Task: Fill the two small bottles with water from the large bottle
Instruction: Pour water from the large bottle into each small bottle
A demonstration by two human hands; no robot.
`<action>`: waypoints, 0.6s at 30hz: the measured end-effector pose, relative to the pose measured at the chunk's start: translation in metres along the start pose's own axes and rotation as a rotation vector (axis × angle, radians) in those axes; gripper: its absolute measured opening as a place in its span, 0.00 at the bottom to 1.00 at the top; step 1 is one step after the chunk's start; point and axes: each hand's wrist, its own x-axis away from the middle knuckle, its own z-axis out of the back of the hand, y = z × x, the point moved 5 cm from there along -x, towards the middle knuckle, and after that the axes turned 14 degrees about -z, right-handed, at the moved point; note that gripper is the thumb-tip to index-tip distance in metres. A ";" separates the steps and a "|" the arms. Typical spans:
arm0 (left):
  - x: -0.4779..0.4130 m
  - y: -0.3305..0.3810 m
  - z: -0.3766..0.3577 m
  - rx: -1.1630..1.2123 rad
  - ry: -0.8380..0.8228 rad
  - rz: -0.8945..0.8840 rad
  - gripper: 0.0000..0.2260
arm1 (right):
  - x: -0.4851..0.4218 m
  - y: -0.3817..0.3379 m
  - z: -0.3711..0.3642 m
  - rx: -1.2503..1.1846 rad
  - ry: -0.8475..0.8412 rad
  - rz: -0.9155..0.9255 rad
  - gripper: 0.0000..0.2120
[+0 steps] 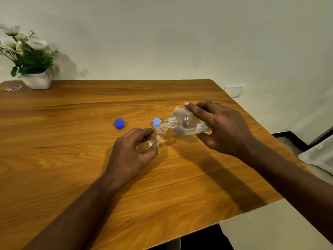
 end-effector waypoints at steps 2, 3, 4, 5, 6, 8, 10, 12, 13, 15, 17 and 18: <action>0.000 0.000 0.000 -0.001 0.000 0.000 0.18 | 0.000 0.000 0.000 0.002 0.001 0.000 0.37; 0.000 0.000 0.000 0.000 0.001 0.001 0.18 | 0.000 0.000 0.000 0.002 0.002 0.000 0.37; 0.000 -0.001 0.000 0.003 0.002 0.003 0.18 | 0.000 0.000 0.000 0.001 0.002 0.001 0.37; 0.000 -0.001 0.000 0.006 0.003 0.003 0.17 | 0.000 0.000 0.000 0.000 0.003 0.001 0.37; 0.000 0.000 0.000 0.007 0.004 0.001 0.17 | 0.000 0.000 0.000 0.000 0.004 0.000 0.37; 0.000 0.000 0.000 0.006 0.003 -0.003 0.17 | 0.000 0.000 0.000 0.002 0.004 0.001 0.37; 0.000 0.000 0.000 0.007 0.004 -0.005 0.17 | 0.000 -0.001 -0.001 0.002 0.003 0.002 0.37; 0.000 0.000 0.000 0.003 0.005 -0.012 0.17 | 0.000 -0.001 -0.001 0.001 0.001 0.001 0.37; 0.000 0.000 0.000 0.001 0.004 -0.012 0.17 | 0.000 -0.001 -0.001 0.002 -0.001 0.001 0.38; 0.000 0.000 -0.001 0.003 0.006 -0.011 0.17 | 0.000 0.000 -0.001 0.005 -0.003 0.002 0.38; 0.000 0.000 0.000 0.006 0.007 -0.013 0.17 | 0.000 0.000 -0.001 0.006 -0.003 0.002 0.38; 0.000 0.000 0.000 0.006 0.007 -0.014 0.17 | 0.000 0.000 -0.001 0.008 -0.002 0.003 0.38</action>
